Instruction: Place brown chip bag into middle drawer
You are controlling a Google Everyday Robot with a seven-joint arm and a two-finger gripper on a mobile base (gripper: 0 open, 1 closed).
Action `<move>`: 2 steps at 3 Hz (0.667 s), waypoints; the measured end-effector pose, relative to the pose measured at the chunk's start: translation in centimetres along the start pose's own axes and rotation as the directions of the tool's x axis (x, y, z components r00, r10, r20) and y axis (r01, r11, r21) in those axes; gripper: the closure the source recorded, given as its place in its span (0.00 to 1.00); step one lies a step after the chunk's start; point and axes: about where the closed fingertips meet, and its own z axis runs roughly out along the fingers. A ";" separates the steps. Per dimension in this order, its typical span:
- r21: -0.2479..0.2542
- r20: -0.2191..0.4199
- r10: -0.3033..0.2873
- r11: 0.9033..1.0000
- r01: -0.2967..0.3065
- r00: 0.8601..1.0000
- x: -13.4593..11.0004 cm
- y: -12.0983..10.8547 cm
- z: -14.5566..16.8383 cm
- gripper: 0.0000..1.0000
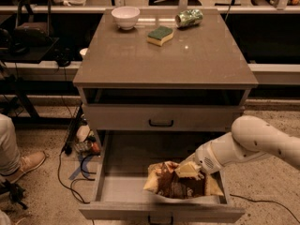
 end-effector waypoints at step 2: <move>-0.023 0.019 0.108 0.994 -0.108 0.994 1.4 -0.9 4.7 0.62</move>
Offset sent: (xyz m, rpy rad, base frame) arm -0.0013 0.0276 -0.0660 0.0515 0.1101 -0.1112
